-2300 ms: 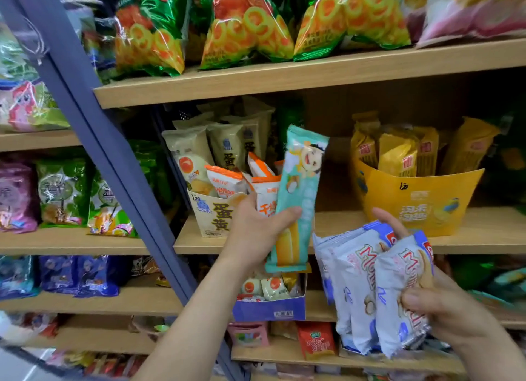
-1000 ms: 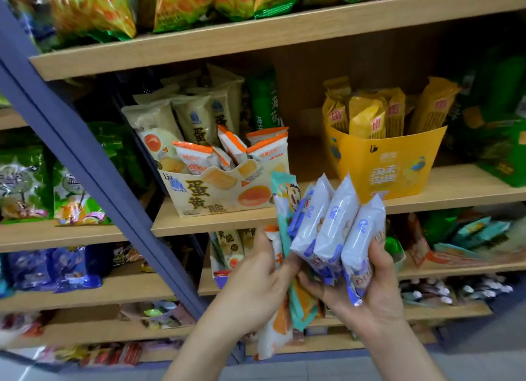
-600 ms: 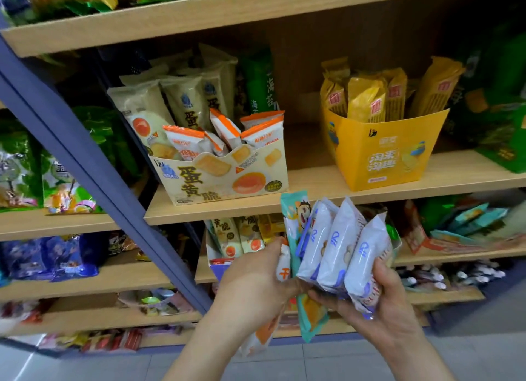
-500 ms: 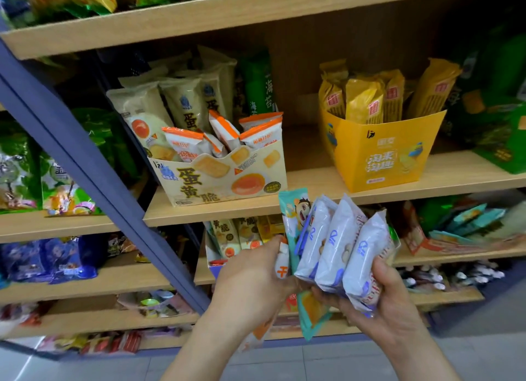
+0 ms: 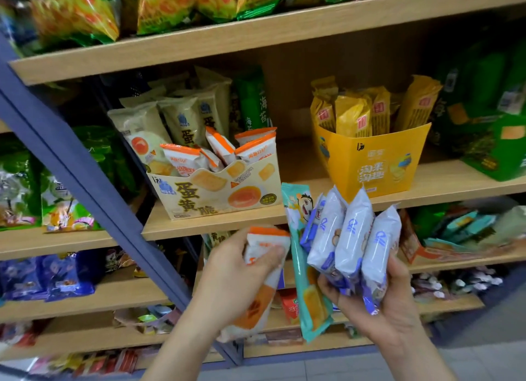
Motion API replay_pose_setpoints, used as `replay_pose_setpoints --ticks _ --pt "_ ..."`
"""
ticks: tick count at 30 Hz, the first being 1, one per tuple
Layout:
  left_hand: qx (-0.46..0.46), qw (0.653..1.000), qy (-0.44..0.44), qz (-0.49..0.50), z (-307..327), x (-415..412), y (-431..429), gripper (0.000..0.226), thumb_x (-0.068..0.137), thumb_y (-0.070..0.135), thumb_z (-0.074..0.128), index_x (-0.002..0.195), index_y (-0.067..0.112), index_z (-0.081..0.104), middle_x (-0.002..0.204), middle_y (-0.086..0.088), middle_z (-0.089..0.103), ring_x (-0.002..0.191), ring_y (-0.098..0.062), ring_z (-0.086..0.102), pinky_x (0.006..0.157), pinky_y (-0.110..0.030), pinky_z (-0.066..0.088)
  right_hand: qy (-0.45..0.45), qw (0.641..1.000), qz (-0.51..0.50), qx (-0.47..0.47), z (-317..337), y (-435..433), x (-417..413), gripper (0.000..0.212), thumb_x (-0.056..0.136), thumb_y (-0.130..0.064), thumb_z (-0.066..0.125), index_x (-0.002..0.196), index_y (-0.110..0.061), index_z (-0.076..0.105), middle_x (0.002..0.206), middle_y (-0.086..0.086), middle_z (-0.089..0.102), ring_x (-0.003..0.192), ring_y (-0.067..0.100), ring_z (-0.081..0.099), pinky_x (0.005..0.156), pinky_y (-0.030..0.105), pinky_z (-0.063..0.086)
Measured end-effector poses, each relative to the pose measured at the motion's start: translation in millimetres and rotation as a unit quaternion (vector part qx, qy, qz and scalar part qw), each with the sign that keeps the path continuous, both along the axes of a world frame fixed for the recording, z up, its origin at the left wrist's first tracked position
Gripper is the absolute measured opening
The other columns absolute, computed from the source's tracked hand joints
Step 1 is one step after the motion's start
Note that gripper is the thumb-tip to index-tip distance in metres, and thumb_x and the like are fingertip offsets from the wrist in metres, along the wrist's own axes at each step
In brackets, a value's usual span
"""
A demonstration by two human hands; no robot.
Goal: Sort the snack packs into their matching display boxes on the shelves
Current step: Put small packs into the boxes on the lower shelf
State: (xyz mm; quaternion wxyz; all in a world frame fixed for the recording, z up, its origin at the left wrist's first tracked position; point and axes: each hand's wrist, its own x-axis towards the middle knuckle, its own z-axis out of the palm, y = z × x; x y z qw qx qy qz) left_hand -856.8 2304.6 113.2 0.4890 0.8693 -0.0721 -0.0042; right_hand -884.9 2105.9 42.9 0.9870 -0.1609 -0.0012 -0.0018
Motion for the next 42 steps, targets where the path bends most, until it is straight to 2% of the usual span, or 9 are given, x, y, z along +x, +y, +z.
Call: replay_pose_setpoints --ticks 4,6,8,10,16,22,30,36,42 --pt "-0.225 0.971 0.060 0.053 12.7 0.8 -4.1 0.017 0.079 0.034 0.070 0.087 0.018 0.069 0.079 0.005 0.077 0.072 -0.014 0.074 0.055 -0.023 0.055 -0.015 1.000 0.007 0.023 -9.5 -7.5 -4.7 0.077 0.013 -0.025 0.101 0.086 -0.010 0.080 0.101 0.015 0.074 0.082 0.036 0.074 0.058 0.046 0.059" --pt "-0.261 0.960 0.087 0.048 11.2 1.6 -8.4 0.028 0.072 0.037 0.069 0.091 0.015 0.069 0.083 -0.001 0.077 0.074 -0.019 0.075 0.059 -0.029 0.057 -0.010 0.999 0.039 -0.023 -28.9 -15.0 -6.6 0.066 0.059 -0.032 0.093 0.116 -0.007 0.072 0.127 0.020 0.064 0.113 0.040 0.064 0.088 0.056 0.052" --pt "-0.280 0.954 0.105 0.036 2.6 2.1 -14.9 0.026 0.071 0.031 0.070 0.090 0.014 0.071 0.086 -0.004 0.077 0.078 -0.021 0.075 0.062 -0.030 0.058 0.039 0.992 -0.047 -0.110 -46.4 -32.5 -16.2 0.053 0.105 -0.038 0.038 0.149 -0.008 0.037 0.156 0.018 0.035 0.146 0.036 0.029 0.117 0.053 0.018" --pt "-0.276 0.953 0.119 0.028 -8.8 3.2 -22.6 0.021 0.070 0.028 0.072 0.085 0.013 0.072 0.084 -0.003 0.077 0.076 -0.018 0.074 0.059 -0.025 0.058 0.018 0.997 -0.015 -0.076 -70.5 -47.3 -29.3 0.055 0.107 -0.036 0.015 0.154 -0.010 0.024 0.161 0.015 0.023 0.151 0.032 0.014 0.119 0.047 0.002" --pt "-0.272 0.951 0.131 0.066 -47.9 18.5 -43.7 0.006 0.088 0.019 0.068 0.087 0.013 0.069 0.070 0.001 0.074 0.062 -0.011 0.069 0.047 -0.022 0.051 0.072 0.995 -0.023 -0.069 -95.4 -91.1 -68.8 0.060 0.104 -0.043 0.010 0.154 -0.016 0.028 0.161 0.010 0.025 0.150 0.029 0.016 0.119 0.043 0.000" --pt "-0.288 0.933 0.199 0.089 -92.0 23.3 -64.6 0.024 0.090 0.001 0.064 0.110 0.014 0.063 0.096 -0.008 0.073 0.079 -0.020 0.072 0.052 -0.026 0.058 0.030 0.996 -0.020 -0.081 -105.6 -137.3 -73.8 0.060 0.103 -0.045 0.006 0.156 -0.020 0.022 0.164 0.007 0.018 0.152 0.027 0.009 0.118 0.043 -0.006" --pt "-0.113 0.988 0.101 0.017 -150.3 55.8 -100.1 0.049 0.092 -0.002 0.061 0.104 0.045 0.070 0.117 0.004 0.065 0.109 -0.019 0.061 0.088 -0.044 0.055 0.040 0.996 0.044 -0.065 -128.1 -192.2 -59.5 0.059 0.106 -0.042 0.009 0.157 -0.015 0.018 0.164 0.013 0.014 0.152 0.033 0.007 0.118 0.044 -0.007" --pt "-0.009 0.999 0.036 0.000 -182.4 96.0 -134.5 0.050 0.088 -0.004 0.063 0.093 0.045 0.067 0.113 0.003 0.063 0.109 -0.014 0.056 0.089 -0.028 0.049 0.070 0.991 0.103 -0.041 -132.9 -212.6 -47.6 0.055 0.107 -0.036 0.010 0.156 -0.012 0.018 0.162 0.017 0.016 0.151 0.036 0.008 0.118 0.048 -0.003" --pt "0.156 0.987 -0.035 0.017 -195.3 104.6 -152.0 0.033 0.092 0.008 0.062 0.119 0.026 0.067 0.110 -0.002 0.061 0.102 -0.016 0.058 0.079 -0.025 0.046 0.132 0.986 0.078 -0.066 -141.3 -223.7 -39.0 0.053 0.107 -0.032 0.016 0.155 -0.011 0.022 0.161 0.018 0.019 0.150 0.035 0.011 0.120 0.049 -0.003"
